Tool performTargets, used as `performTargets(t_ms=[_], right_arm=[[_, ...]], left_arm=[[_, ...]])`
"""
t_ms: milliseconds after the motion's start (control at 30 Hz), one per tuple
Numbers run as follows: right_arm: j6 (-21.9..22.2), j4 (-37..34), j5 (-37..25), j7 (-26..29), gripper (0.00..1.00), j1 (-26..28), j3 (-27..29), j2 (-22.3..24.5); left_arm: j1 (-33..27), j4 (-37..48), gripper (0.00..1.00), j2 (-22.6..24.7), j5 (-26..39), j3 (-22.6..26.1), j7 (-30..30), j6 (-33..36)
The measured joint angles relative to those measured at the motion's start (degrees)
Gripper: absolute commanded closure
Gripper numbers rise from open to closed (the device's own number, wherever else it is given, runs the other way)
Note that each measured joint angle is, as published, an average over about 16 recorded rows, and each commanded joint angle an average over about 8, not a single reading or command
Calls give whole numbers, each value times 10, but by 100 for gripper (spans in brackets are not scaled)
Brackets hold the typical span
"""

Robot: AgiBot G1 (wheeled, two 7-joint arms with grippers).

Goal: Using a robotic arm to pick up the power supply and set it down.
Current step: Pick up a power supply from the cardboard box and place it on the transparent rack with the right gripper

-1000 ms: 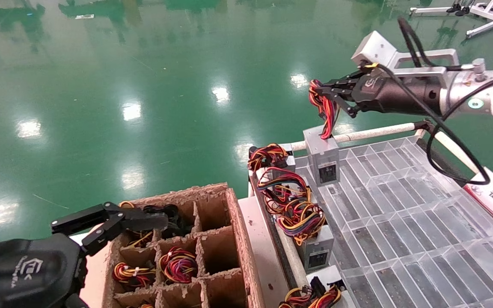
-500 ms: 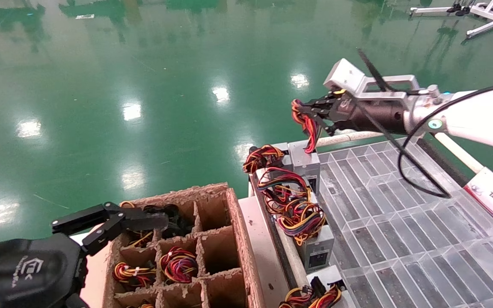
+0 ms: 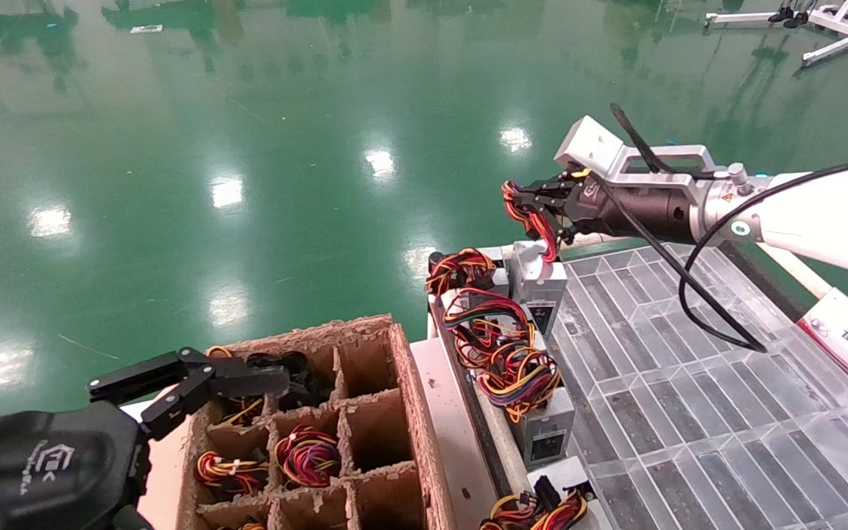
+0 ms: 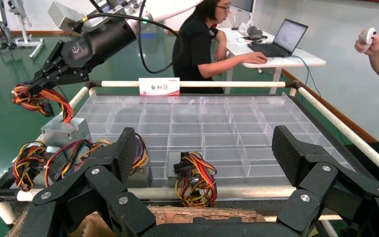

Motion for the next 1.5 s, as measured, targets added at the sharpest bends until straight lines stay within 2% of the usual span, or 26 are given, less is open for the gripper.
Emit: performTargets(t_ms=[533, 1100, 1500], right_arm=[[6, 3, 13, -27, 100, -2, 9, 4], [37, 3, 8, -67, 100, 5, 6, 0], [41, -4, 5, -71, 100, -7, 4, -5]], left_arm=[[0, 0, 0, 0, 0, 0, 0, 0], [0, 0, 0, 0, 0, 0, 0, 0], [0, 0, 0, 0, 0, 0, 0, 0]])
